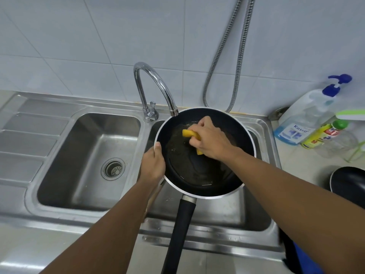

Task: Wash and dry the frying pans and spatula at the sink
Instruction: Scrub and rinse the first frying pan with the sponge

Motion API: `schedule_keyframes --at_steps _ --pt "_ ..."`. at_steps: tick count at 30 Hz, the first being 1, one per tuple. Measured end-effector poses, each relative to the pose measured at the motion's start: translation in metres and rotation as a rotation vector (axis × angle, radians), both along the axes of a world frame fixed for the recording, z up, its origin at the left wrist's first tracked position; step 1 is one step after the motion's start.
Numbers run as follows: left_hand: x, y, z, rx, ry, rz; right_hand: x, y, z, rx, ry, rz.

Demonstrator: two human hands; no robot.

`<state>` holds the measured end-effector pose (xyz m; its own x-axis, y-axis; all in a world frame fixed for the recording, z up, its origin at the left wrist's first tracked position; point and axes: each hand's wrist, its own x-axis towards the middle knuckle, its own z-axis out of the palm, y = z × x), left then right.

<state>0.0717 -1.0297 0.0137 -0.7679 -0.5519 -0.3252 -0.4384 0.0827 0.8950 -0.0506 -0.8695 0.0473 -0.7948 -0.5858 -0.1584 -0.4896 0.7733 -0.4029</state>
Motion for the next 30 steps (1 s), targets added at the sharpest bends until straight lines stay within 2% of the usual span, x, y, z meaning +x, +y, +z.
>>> schedule_keyframes --at_steps 9,17,21,27,30 --pt "-0.011 0.004 0.002 -0.012 -0.028 -0.010 0.009 -0.014 0.011 0.097 0.081 -0.024" --pt "-0.008 0.013 0.005 -0.008 -0.032 0.000 0.008 -0.014 0.009 0.117 -0.021 -0.056" --pt "-0.007 0.016 0.004 0.000 -0.032 0.000 0.009 0.002 0.001 0.049 -0.103 -0.114" --pt "-0.008 0.022 0.006 -0.011 -0.047 0.012 0.009 0.030 0.001 -0.008 -0.041 -0.074" --pt "-0.010 0.027 0.010 -0.027 -0.062 0.021 0.005 0.061 0.006 -0.241 0.045 -0.169"
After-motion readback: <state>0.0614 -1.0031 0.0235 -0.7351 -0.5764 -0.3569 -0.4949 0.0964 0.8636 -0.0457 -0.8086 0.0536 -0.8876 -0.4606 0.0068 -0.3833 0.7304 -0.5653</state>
